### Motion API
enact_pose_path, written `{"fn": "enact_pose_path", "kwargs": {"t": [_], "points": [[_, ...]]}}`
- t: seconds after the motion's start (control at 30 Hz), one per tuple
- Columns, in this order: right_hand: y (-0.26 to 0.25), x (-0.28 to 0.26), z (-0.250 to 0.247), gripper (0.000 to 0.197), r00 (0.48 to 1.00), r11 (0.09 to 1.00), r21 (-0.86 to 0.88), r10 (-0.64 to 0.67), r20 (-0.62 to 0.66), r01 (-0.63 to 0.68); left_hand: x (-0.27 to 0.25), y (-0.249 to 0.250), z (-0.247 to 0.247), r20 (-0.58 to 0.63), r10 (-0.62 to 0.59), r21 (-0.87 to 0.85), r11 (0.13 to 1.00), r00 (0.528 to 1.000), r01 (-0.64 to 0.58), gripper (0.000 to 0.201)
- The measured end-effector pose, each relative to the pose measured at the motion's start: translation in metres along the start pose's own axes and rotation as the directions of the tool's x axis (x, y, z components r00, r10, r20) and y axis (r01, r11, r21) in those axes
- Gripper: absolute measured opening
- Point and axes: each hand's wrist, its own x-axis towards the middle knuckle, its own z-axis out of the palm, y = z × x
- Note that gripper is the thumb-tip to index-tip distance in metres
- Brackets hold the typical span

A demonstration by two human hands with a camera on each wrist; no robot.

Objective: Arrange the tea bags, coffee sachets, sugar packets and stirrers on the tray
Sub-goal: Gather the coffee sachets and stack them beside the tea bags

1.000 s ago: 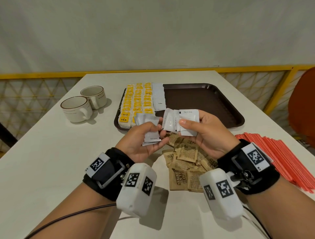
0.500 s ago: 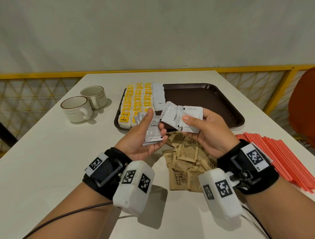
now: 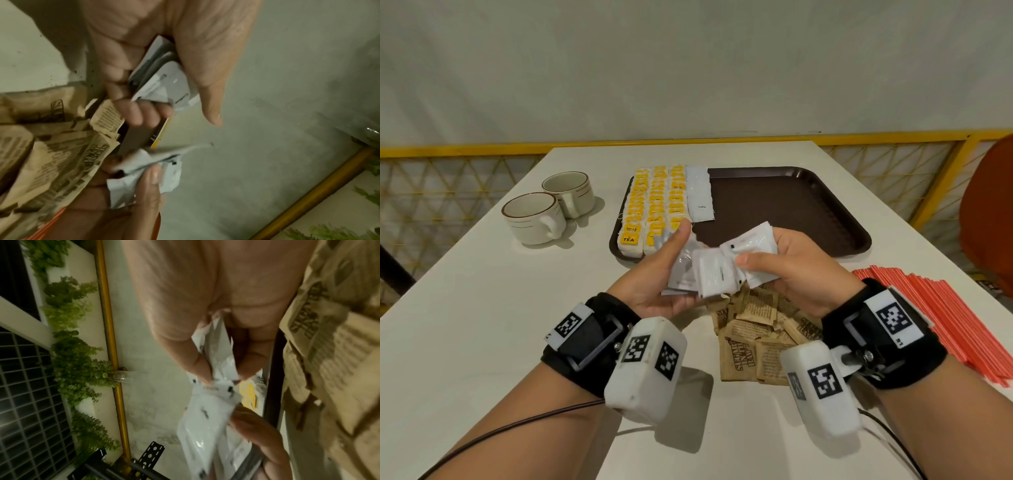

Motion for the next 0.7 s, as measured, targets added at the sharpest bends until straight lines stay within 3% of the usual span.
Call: {"fn": "enact_pose_path", "kwargs": {"t": [0.1,0.3,0.5,0.6,0.7], "points": [[0.003,-0.001,0.003,0.028,0.998,0.997,-0.082,0.014,0.063,-0.009,-0.004,-0.006,0.002,0.03,-0.063,0.213,0.976,0.998,0.055,0.063],[0.004,0.0,0.003,0.026,0.999,0.996,-0.09,-0.027,0.02,0.029,-0.008,-0.012,0.006,0.234,-0.028,0.168,0.986,0.972,-0.012,0.037],[0.006,0.004,0.001,0.03,0.994,0.998,-0.007,-0.06,-0.087,0.059,0.001,-0.004,0.001,0.078,0.072,0.092,0.993,0.994,-0.079,0.016],[0.004,0.003,0.001,0.034,0.997,0.998,-0.019,-0.053,-0.054,0.052,0.002,-0.003,0.002,0.045,0.103,-0.022,0.995,0.994,-0.102,0.018],[-0.005,-0.003,0.002,0.033,0.996,0.998,-0.024,-0.056,0.073,0.058,0.002,-0.002,0.001,0.035,0.11,-0.059,0.992,0.993,-0.108,0.027]]}}
